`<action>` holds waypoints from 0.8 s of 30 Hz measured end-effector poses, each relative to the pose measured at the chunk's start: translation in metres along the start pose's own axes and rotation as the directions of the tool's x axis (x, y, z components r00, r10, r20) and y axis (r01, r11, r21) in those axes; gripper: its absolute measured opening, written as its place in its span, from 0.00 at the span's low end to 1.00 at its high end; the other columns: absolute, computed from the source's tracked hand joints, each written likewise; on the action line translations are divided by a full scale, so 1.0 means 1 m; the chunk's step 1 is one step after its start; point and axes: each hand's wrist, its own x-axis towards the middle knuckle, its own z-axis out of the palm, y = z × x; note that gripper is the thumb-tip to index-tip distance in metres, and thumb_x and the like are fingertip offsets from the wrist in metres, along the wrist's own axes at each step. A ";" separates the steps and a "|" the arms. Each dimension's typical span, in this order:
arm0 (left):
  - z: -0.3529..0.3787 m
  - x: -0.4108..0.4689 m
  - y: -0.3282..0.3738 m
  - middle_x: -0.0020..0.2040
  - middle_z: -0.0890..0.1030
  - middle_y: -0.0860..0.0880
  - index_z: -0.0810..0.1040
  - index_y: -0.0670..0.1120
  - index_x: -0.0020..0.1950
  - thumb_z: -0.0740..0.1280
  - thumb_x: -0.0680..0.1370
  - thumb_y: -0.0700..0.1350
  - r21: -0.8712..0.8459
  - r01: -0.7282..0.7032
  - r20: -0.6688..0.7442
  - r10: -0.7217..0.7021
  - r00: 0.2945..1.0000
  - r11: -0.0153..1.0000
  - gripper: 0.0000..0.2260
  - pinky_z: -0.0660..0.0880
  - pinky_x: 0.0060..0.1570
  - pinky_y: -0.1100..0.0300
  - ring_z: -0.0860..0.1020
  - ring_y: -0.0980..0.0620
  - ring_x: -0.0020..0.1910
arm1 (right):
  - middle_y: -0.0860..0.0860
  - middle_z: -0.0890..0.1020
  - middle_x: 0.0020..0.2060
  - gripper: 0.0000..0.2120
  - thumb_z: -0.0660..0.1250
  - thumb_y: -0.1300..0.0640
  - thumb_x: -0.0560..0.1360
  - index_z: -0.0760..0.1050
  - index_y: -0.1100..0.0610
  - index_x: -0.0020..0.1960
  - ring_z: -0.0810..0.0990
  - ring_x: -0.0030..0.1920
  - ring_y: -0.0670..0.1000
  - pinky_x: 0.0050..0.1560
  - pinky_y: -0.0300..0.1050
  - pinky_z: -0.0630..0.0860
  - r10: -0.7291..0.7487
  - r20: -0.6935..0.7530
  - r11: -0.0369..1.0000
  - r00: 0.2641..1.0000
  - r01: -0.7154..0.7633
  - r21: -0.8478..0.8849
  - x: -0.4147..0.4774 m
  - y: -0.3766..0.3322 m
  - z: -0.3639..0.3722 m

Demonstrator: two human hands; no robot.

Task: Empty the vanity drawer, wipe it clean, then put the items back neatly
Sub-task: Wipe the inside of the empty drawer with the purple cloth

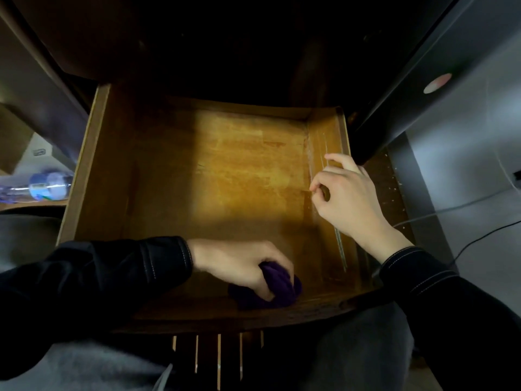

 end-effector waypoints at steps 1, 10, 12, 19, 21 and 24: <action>0.005 0.005 -0.005 0.52 0.82 0.45 0.80 0.45 0.56 0.69 0.76 0.37 0.056 0.057 -0.027 -0.055 0.998 0.997 0.10 0.78 0.49 0.50 0.81 0.46 0.51 | 0.46 0.85 0.45 0.05 0.68 0.58 0.75 0.82 0.53 0.42 0.69 0.71 0.51 0.68 0.57 0.68 0.002 -0.003 1.000 1.000 -0.002 0.003 0.000 0.000 0.000; 0.003 0.009 0.002 0.50 0.83 0.51 0.81 0.49 0.54 0.70 0.74 0.40 0.090 0.025 -0.009 -0.024 1.000 0.996 0.11 0.79 0.47 0.54 0.81 0.53 0.48 | 0.46 0.85 0.43 0.05 0.69 0.58 0.75 0.82 0.52 0.41 0.71 0.70 0.51 0.68 0.56 0.68 -0.010 -0.032 1.000 0.999 0.011 0.020 -0.001 0.002 0.001; 0.009 0.015 -0.001 0.51 0.83 0.47 0.81 0.46 0.55 0.68 0.75 0.37 0.108 0.049 -0.059 -0.043 0.997 0.993 0.10 0.78 0.47 0.52 0.81 0.48 0.49 | 0.45 0.84 0.43 0.05 0.69 0.58 0.75 0.82 0.52 0.41 0.70 0.70 0.51 0.68 0.56 0.68 -0.008 -0.027 1.000 1.000 0.009 0.019 -0.001 0.001 0.002; 0.008 0.017 0.000 0.48 0.82 0.45 0.80 0.45 0.53 0.66 0.73 0.36 0.243 0.088 -0.016 -0.087 0.996 0.966 0.11 0.78 0.41 0.50 0.80 0.46 0.46 | 0.46 0.85 0.45 0.05 0.68 0.58 0.75 0.82 0.53 0.42 0.70 0.71 0.52 0.69 0.57 0.68 0.000 -0.014 1.000 1.000 0.000 0.017 -0.001 0.000 0.000; 0.005 0.013 0.008 0.51 0.83 0.48 0.81 0.46 0.56 0.69 0.74 0.36 0.054 -0.012 -0.020 0.013 1.000 0.998 0.12 0.78 0.46 0.58 0.81 0.52 0.48 | 0.46 0.85 0.45 0.05 0.68 0.58 0.75 0.82 0.53 0.42 0.70 0.71 0.52 0.68 0.57 0.68 -0.005 -0.015 1.000 1.000 0.006 0.015 -0.001 0.001 0.001; 0.011 0.019 0.005 0.51 0.83 0.45 0.81 0.44 0.55 0.68 0.74 0.34 0.088 0.007 -0.069 0.000 0.998 0.996 0.12 0.78 0.45 0.55 0.80 0.51 0.46 | 0.46 0.85 0.45 0.06 0.68 0.58 0.75 0.82 0.53 0.42 0.70 0.71 0.52 0.68 0.56 0.68 -0.004 -0.007 1.000 1.000 0.004 0.020 0.000 0.001 0.000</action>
